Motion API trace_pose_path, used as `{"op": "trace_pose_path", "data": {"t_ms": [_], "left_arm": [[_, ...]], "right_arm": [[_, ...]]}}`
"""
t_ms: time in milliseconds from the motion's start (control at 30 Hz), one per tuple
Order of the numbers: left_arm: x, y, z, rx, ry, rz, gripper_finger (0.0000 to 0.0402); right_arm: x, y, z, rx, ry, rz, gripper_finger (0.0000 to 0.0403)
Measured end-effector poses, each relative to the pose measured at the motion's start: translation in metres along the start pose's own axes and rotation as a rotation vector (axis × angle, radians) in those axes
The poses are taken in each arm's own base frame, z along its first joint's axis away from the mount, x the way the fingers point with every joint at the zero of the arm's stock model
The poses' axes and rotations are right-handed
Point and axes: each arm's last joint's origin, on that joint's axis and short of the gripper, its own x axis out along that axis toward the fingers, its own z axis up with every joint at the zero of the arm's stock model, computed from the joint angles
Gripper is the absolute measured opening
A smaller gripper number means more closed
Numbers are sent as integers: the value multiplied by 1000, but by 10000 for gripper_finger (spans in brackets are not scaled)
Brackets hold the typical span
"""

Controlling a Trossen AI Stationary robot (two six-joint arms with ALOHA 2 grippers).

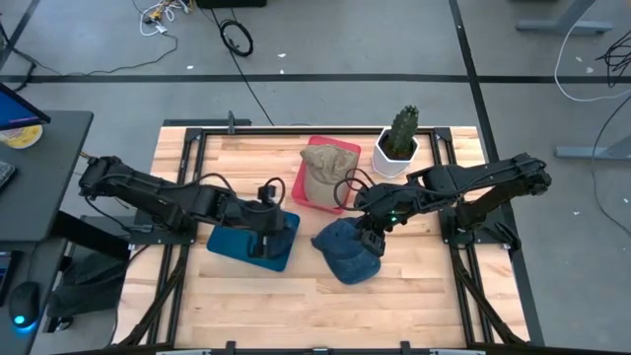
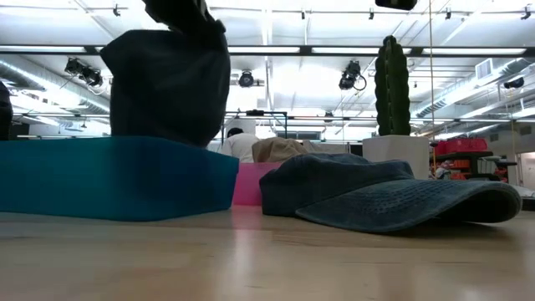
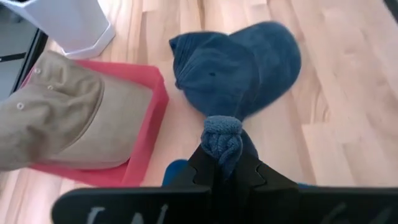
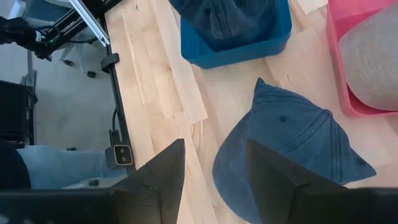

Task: Pick & Place hat
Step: Put the bottom blue cap into the blue bin

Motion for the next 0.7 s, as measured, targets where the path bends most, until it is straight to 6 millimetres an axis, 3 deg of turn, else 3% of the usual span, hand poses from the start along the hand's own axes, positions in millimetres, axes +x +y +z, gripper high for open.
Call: {"op": "trace_pose_path", "data": {"t_ms": [433,700], "left_arm": [[0,-1,-7,14,74,37,14],[-2,0,-23,-24,224,66,14]], "right_arm": [[0,1,1,-11,-10,8,166],[0,1,1,-21,-9,7,166]]}}
